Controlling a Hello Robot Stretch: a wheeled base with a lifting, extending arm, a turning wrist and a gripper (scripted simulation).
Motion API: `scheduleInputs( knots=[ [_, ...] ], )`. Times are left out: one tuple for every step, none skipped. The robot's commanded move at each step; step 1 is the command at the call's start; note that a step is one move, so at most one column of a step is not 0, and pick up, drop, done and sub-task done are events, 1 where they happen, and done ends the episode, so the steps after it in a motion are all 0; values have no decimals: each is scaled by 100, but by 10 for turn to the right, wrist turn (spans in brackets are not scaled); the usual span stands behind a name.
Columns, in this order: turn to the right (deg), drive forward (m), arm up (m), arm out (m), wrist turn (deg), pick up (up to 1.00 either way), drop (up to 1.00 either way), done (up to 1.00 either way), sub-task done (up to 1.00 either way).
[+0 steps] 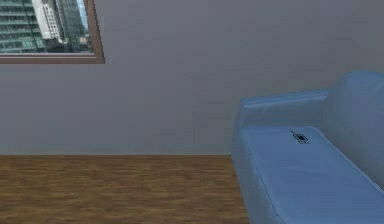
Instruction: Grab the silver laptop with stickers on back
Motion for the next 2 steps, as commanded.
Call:
scheduleInputs(
  knots=[
    [0, 0, 50, 0, 0, 0, 0, 0, 0],
    [0, 0, 12, 0, 0, 0, 0, 0, 0]
  ],
)
